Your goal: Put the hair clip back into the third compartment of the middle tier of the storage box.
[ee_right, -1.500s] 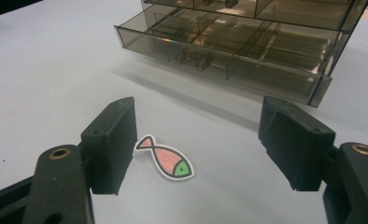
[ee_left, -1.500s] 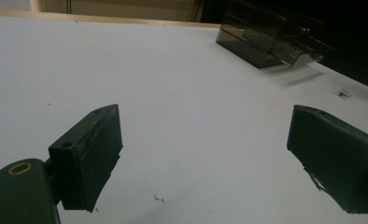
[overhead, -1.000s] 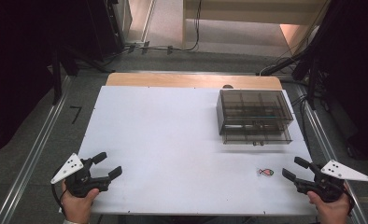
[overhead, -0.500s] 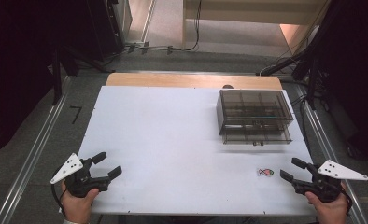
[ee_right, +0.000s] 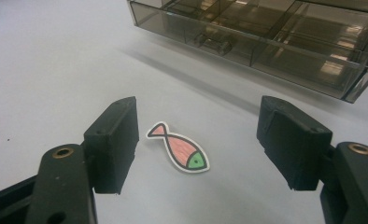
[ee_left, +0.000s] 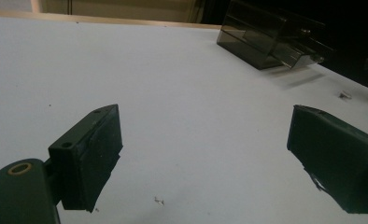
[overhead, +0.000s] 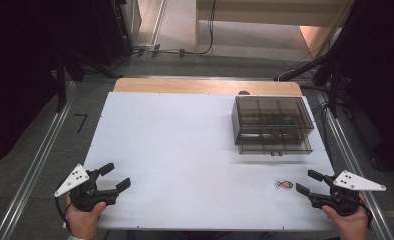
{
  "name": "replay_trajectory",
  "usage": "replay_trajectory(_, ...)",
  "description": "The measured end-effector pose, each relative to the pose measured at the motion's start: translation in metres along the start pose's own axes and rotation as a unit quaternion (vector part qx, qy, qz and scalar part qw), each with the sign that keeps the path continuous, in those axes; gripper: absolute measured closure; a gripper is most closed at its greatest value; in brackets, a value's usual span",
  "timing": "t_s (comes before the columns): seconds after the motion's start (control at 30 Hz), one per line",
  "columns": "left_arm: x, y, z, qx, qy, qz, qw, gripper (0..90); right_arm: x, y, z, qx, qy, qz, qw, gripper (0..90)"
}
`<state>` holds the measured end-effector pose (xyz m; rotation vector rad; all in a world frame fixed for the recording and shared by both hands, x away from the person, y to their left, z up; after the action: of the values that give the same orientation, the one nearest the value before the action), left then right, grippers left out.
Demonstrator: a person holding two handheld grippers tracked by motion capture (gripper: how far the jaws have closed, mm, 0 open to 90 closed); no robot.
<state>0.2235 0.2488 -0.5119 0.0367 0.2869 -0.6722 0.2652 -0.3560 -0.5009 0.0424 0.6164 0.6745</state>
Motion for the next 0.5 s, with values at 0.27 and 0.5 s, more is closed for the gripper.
replay_trajectory(0.27, 0.000, 0.000, 0.000, 0.000, -0.001, 0.000, 1.0000, 10.5, 0.010, 0.005, -0.001, -0.019, 0.022, -0.005, 0.9996, 29.1)
replay_trajectory(0.5, 0.000, 0.000, 0.000, -0.001, -0.001, 0.000, 1.0000, 10.6, 0.014, 0.007, -0.001, -0.023, 0.029, -0.009, 0.9993, 30.4)
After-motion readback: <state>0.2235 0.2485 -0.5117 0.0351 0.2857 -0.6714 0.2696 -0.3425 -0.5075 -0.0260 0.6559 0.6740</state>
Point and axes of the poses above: each handheld gripper's, and its own axes: x roughly forward along the jaws, z roughly out of its top, y roughly to its left, the point moved 5 cm from there along x, roughly forward along the jaws, and after that the axes turned 12 degrees about x, right-handed, at the moved point
